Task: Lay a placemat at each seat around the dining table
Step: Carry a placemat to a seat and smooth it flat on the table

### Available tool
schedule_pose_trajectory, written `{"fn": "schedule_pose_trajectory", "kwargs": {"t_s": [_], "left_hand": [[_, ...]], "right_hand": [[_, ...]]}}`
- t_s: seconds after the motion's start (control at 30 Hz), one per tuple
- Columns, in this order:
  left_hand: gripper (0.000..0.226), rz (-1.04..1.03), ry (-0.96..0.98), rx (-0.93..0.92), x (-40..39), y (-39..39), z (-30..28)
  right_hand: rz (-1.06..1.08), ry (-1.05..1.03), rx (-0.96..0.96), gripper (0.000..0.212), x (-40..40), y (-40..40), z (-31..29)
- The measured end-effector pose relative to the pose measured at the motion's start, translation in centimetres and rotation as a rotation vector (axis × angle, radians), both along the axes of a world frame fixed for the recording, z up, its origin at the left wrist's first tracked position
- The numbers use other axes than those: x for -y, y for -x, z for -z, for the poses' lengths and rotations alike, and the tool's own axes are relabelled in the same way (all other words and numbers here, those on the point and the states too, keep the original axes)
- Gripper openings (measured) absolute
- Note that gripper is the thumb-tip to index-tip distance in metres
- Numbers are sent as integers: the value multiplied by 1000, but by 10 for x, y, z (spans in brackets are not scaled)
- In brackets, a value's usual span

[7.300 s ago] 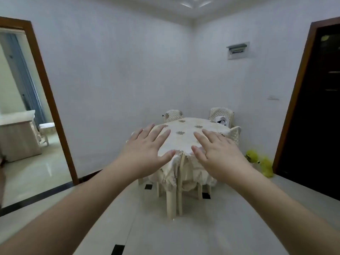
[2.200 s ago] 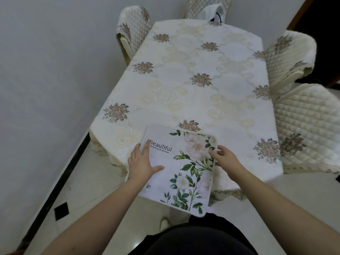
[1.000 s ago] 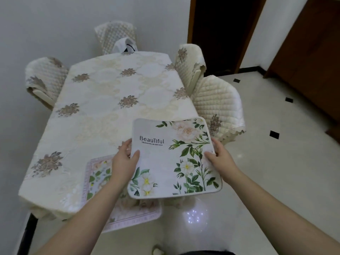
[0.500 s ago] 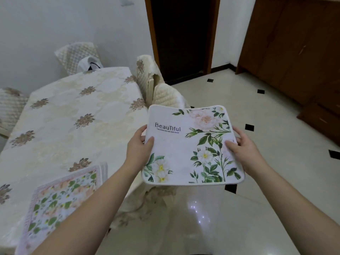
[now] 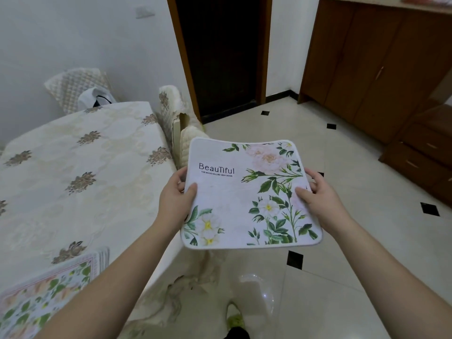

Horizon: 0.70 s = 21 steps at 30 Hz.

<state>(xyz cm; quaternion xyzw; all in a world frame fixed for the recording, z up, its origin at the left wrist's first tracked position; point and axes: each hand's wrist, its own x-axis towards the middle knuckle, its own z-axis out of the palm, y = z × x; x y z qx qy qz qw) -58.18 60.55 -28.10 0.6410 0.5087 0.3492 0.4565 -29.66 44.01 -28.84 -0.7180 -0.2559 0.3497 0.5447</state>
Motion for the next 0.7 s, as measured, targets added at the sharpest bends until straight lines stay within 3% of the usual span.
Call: {"fn": "schedule_pose_trajectory", "kwargs": {"t_s": [0.33, 0.7], "left_hand": [[47, -10, 36, 58, -93, -33, 7], [45, -33, 94, 116, -171, -76, 10]], "right_hand": [[30, 85, 178, 55, -105, -30, -1], [25, 59, 155, 57, -183, -74, 6]]}}
